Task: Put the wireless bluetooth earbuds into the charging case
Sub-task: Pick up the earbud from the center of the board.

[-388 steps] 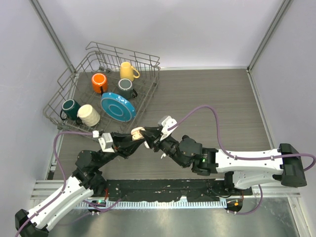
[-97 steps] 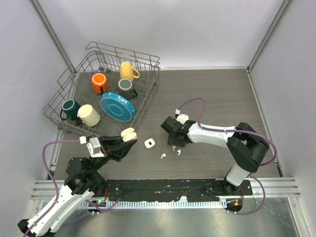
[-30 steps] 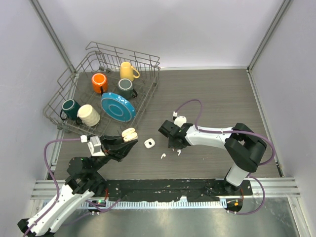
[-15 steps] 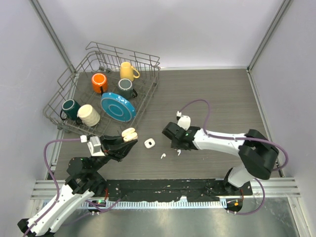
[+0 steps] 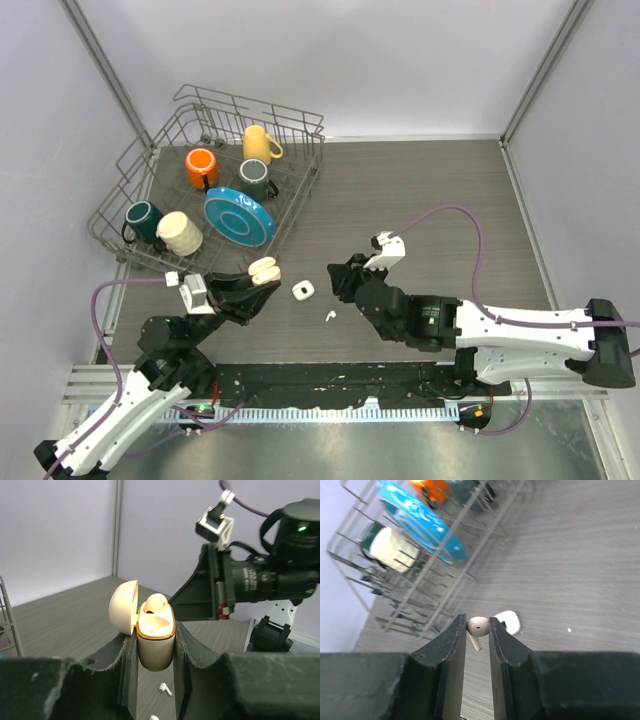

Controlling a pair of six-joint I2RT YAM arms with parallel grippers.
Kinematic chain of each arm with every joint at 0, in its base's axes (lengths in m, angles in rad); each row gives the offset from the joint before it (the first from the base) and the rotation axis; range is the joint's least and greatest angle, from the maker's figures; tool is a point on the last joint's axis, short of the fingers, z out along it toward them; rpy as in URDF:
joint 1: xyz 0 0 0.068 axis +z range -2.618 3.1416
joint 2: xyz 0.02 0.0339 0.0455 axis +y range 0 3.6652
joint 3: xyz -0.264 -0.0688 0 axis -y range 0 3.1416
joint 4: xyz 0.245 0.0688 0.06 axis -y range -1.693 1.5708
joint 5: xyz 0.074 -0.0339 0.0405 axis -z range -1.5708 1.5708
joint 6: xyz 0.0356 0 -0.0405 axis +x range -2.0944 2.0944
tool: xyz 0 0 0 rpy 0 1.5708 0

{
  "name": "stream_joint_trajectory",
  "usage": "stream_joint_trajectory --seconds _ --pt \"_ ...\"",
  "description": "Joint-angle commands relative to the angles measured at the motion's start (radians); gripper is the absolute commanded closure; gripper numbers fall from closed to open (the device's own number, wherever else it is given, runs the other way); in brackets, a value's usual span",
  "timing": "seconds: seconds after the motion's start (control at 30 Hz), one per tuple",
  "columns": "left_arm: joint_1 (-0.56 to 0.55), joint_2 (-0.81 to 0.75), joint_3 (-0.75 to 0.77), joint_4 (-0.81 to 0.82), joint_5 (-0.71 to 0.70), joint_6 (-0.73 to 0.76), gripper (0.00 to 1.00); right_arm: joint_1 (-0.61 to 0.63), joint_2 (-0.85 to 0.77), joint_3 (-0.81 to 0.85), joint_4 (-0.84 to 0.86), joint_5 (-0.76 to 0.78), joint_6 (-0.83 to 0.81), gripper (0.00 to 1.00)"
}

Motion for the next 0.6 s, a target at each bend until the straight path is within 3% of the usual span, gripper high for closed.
stream_joint_trajectory --seconds 0.0,0.17,0.37,0.57 --pt "0.002 0.038 -0.003 0.088 0.007 -0.010 1.00 0.108 -0.022 -0.013 0.311 0.243 -0.179 0.99" --pt "0.001 0.047 -0.002 0.101 0.010 -0.012 1.00 0.202 -0.024 -0.065 0.654 0.317 -0.407 0.99" --pt "0.001 0.047 -0.008 0.102 0.019 -0.012 1.00 0.245 0.004 -0.108 0.963 0.264 -0.560 0.99" --pt "0.001 0.047 -0.008 0.070 0.039 0.033 1.00 0.247 0.041 -0.051 0.998 0.146 -0.600 0.99"
